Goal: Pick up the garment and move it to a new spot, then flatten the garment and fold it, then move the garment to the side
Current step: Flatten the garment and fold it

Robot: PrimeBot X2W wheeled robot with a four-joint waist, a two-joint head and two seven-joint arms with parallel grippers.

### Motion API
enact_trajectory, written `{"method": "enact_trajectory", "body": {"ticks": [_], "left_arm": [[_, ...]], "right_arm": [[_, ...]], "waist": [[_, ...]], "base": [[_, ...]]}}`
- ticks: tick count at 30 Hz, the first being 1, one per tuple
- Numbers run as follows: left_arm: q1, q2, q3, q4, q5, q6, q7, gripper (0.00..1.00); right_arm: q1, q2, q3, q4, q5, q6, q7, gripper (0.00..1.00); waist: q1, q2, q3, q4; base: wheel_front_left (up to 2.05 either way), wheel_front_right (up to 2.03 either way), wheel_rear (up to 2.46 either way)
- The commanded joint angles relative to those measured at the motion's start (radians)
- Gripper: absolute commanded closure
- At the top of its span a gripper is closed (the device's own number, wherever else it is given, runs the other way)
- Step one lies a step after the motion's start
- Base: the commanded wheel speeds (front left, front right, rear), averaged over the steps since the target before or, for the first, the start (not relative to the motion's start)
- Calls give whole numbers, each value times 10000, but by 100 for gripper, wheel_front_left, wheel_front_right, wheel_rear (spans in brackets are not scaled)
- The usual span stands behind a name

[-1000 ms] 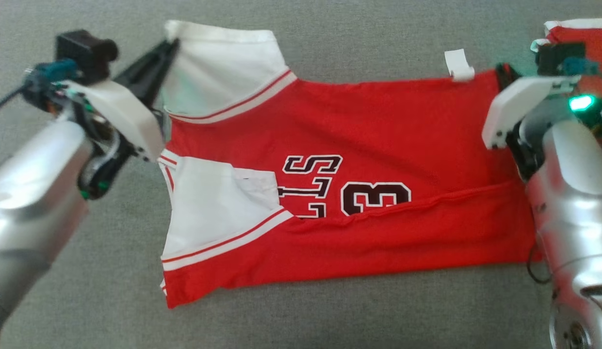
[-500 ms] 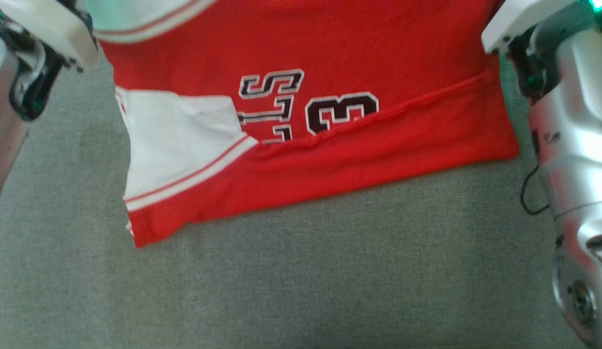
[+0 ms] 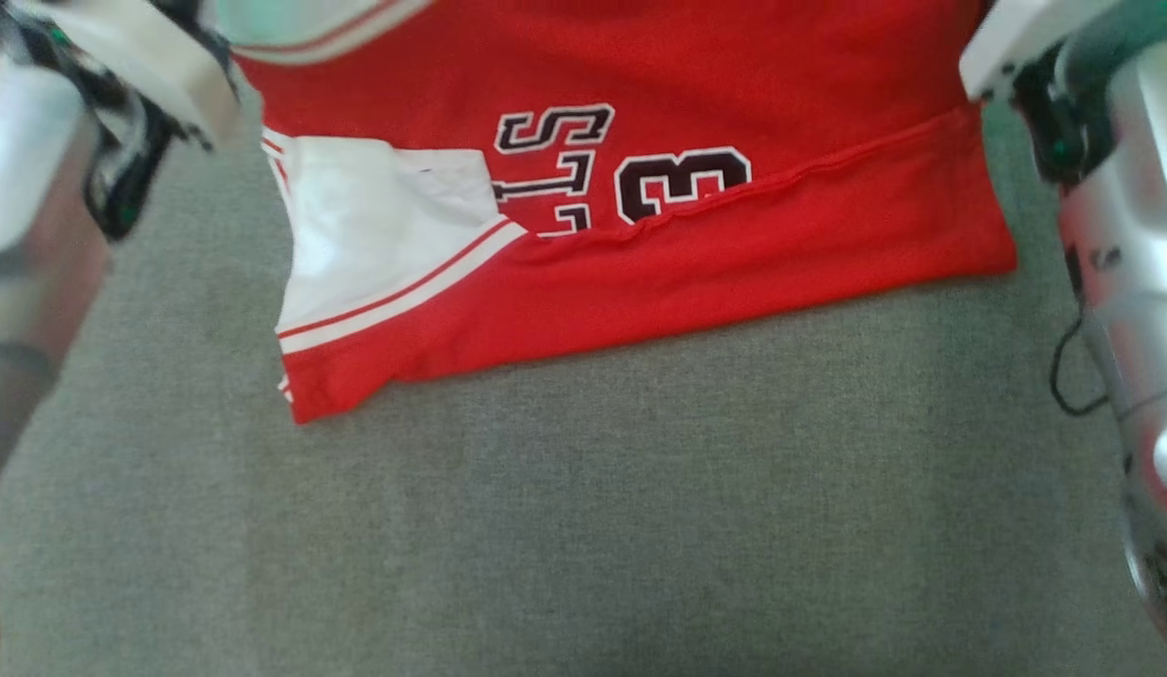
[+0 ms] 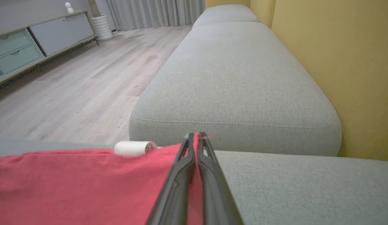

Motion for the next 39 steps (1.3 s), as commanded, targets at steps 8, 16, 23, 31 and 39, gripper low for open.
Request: {"method": "enact_trajectory", "body": {"ticks": [8, 16, 23, 31, 39], "left_arm": [[867, 1215, -632, -2003, -1093, 18, 800, 100], [1820, 2467, -1328, -3491, -1473, 17, 1833, 100], [2566, 3181, -1714, -4795, -2009, 50, 2856, 100], [3068, 3504, -2011, -5579, -2214, 61, 3710, 100], [3245, 3672, -2146, -5808, -2108, 129, 4237, 100]], "right_arm": [[1192, -779, 1396, -486, 1409, 65, 1028, 100], [2242, -1930, 2473, -879, 2532, 65, 1862, 100], [2774, -2479, 3213, -1146, 3379, 65, 2704, 100], [3018, -2939, 3907, -1714, 4210, 65, 3630, 100], [3129, -3294, 4475, -1954, 4598, 65, 4266, 100]], "waist": [[0, -1, -811, 351], [0, -1, -1387, 421], [0, -1, -1636, 402], [0, -1, -1673, 347], [0, -1, -1708, 295]], "base": [[0, 0, 0], [0, 0, 0], [0, 0, 0], [0, 0, 0], [0, 0, 0]]}}
